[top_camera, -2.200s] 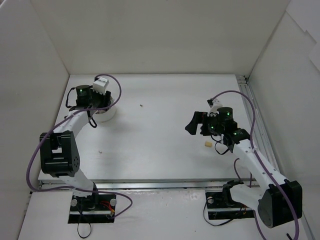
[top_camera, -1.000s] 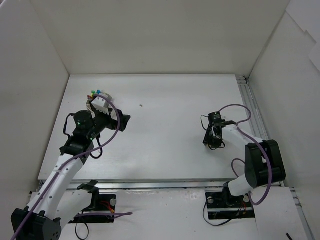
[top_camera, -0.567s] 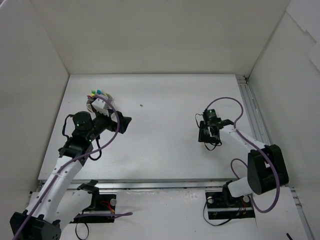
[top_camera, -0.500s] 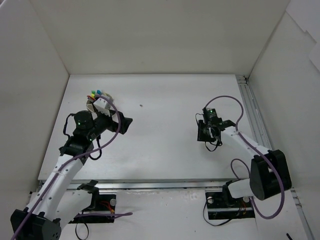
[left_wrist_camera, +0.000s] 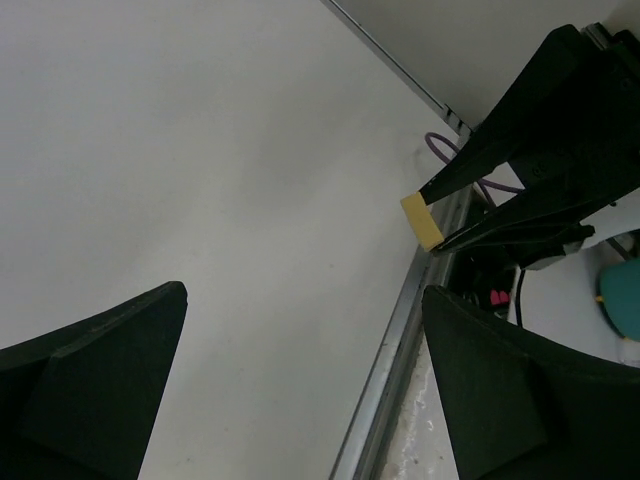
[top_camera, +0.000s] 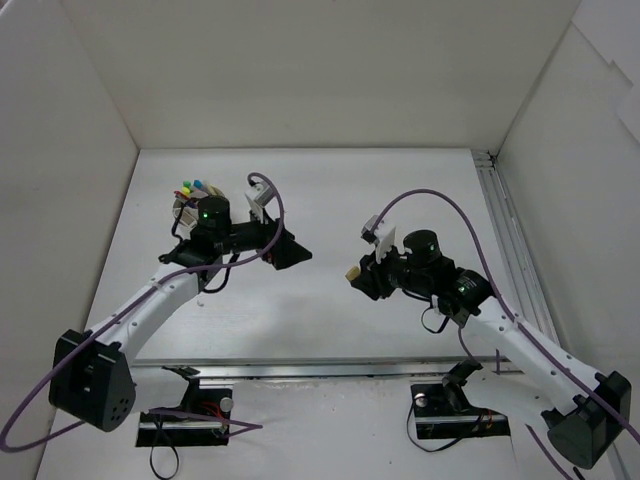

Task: Sort the stationery into containers
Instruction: Pick up the stationery from the center of the board, then place the stationery in the storage box.

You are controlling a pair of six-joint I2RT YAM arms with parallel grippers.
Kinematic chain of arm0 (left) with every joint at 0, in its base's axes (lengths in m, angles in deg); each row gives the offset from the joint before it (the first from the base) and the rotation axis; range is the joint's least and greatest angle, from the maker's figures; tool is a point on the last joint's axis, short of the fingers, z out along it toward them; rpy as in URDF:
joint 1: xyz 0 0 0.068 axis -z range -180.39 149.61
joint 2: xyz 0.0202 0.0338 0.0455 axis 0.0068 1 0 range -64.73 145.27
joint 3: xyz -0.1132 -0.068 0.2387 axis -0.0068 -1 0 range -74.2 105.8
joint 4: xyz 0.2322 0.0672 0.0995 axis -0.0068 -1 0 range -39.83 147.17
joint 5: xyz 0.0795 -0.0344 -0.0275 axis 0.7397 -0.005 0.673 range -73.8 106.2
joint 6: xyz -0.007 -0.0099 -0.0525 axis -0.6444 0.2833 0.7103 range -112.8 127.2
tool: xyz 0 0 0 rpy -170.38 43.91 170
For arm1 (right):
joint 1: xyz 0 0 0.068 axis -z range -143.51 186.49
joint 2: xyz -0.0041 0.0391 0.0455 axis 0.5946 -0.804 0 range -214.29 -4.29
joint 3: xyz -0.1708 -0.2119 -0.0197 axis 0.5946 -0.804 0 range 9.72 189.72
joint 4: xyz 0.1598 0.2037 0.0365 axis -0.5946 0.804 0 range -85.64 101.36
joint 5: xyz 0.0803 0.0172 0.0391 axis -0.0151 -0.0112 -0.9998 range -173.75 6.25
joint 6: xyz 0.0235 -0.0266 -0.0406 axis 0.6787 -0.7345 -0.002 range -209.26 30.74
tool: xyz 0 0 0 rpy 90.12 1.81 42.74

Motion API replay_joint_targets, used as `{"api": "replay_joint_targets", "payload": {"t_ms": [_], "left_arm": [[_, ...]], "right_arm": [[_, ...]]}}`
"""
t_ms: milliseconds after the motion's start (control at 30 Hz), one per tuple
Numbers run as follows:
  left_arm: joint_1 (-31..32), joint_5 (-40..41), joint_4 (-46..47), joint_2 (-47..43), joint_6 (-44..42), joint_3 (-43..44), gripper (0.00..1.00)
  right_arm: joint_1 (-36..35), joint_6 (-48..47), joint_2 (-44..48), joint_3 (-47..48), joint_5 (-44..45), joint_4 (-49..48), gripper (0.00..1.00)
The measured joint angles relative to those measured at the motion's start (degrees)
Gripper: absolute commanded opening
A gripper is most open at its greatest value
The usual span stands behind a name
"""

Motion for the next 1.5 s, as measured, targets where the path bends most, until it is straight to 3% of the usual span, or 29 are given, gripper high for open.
{"api": "replay_joint_targets", "payload": {"t_ms": [233,467,833,933,967,1033,1167,1233,1333,1433,1467,1500], "left_arm": [[8.1,-1.2,-0.4,6.1,2.1,4.5,0.98],[10.0,0.8,-1.2,8.4,3.6,6.8,0.89],[14.6,5.8,-4.3,11.1,3.3,9.7,0.66],[15.3,5.9,-4.5,12.0,3.3,9.9,0.47],[15.4,5.9,-4.7,12.2,3.3,9.9,0.36],[15.6,5.4,-4.6,12.3,3.5,10.0,0.28],[16.0,4.5,-3.9,12.3,3.5,10.4,0.0],[16.1,4.4,-3.5,12.3,3.7,10.4,0.0],[16.1,4.8,-3.4,12.1,3.8,10.4,0.0],[16.1,6.1,-3.6,11.4,3.7,10.4,0.0],[15.9,6.5,-3.7,11.0,3.7,10.4,0.0],[15.6,7.1,-4.2,10.4,3.4,10.4,0.0]], "right_arm": [[-2.8,-4.2,-0.5,-0.3,-2.1,-2.4,0.07],[-4.6,-6.0,-1.5,-0.3,-1.8,-3.1,0.07],[-6.8,-6.5,-1.5,-0.3,2.2,-7.0,0.07],[-7.2,-6.4,-1.5,-0.3,4.6,-7.7,0.07],[-7.3,-6.4,-1.5,-0.3,5.1,-8.0,0.07],[-7.4,-6.4,-1.5,-0.3,6.3,-8.3,0.07],[-7.5,-6.3,-1.5,-0.3,8.0,-8.6,0.07],[-7.5,-6.3,-1.5,-0.3,8.5,-8.8,0.09],[-7.5,-6.1,-1.5,-0.3,9.0,-9.0,0.2],[-7.9,-5.5,-1.5,-0.3,9.8,-9.8,0.43],[-7.9,-5.3,-1.5,-0.3,10.0,-10.3,0.95],[-7.8,-4.7,-1.5,-0.3,10.5,-10.5,0.98]]}}
